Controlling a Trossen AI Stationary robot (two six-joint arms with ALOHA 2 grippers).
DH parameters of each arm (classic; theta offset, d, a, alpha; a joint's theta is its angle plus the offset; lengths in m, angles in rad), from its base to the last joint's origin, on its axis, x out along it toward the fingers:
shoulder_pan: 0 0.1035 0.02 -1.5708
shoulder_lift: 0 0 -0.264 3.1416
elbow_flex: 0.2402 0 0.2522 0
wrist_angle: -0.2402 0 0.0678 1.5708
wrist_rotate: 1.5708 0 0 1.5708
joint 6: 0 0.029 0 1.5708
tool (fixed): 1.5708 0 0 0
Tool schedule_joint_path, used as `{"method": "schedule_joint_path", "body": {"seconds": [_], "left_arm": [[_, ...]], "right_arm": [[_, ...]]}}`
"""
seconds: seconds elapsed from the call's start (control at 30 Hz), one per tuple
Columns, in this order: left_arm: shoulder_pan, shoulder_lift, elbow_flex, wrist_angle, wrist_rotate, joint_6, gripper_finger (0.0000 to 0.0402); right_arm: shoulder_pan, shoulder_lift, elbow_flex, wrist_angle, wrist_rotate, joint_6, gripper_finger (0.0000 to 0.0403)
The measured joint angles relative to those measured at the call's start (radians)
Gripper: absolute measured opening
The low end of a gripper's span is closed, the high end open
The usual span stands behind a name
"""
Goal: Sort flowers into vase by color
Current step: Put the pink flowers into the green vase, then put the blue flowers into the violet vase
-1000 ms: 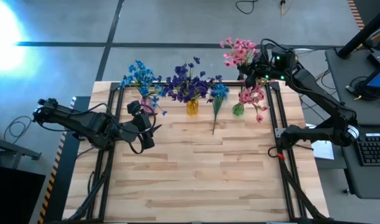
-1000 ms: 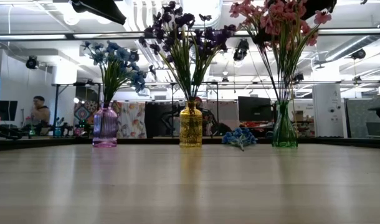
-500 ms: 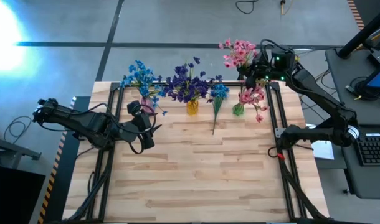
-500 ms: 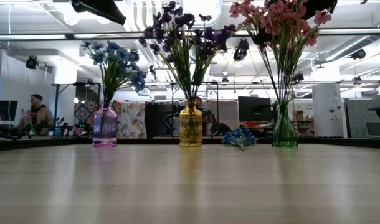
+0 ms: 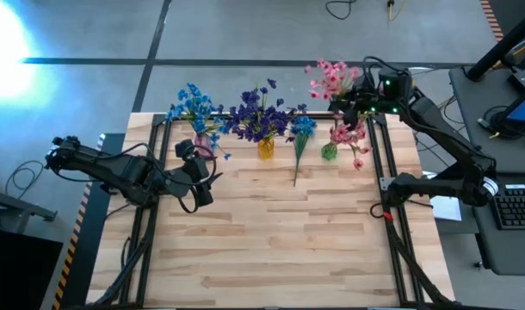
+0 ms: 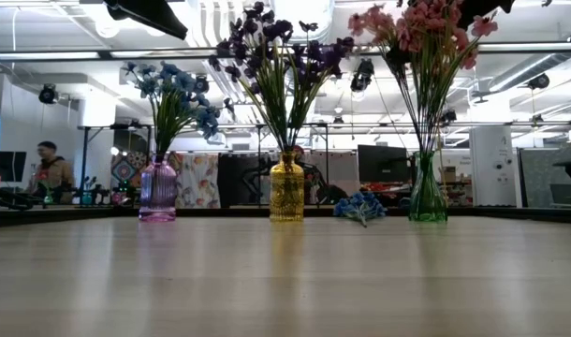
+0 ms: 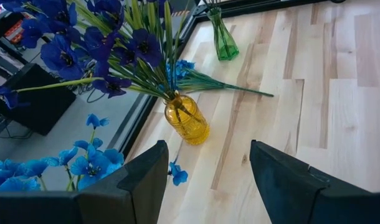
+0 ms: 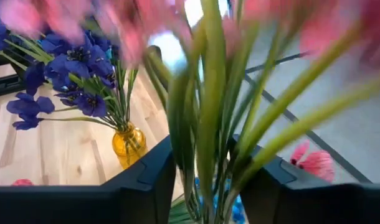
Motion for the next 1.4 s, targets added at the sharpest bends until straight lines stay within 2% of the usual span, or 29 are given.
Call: {"method": "schedule_joint_path", "body": {"seconds": [0.27, 0.6, 0.8, 1.0, 1.4], "left_arm": [[0.0, 0.0, 0.0, 0.0, 0.0, 0.0, 0.021], [0.0, 0.0, 0.0, 0.001, 0.0, -0.004, 0.021], [0.0, 0.0, 0.0, 0.003, 0.0, -0.005, 0.021], [0.0, 0.0, 0.0, 0.005, 0.0, -0.008, 0.021], [0.0, 0.0, 0.0, 0.005, 0.0, -0.008, 0.021]], "right_arm": [[0.0, 0.001, 0.033, -0.088, 0.006, 0.004, 0.018], [0.0, 0.0, 0.156, -0.232, 0.108, 0.021, 0.0213], [0.0, 0.001, 0.248, -0.328, 0.116, 0.083, 0.0222], [0.0, 0.002, 0.337, -0.408, 0.184, 0.134, 0.022], [0.0, 0.002, 0.46, -0.387, 0.178, 0.191, 0.0219]]}}
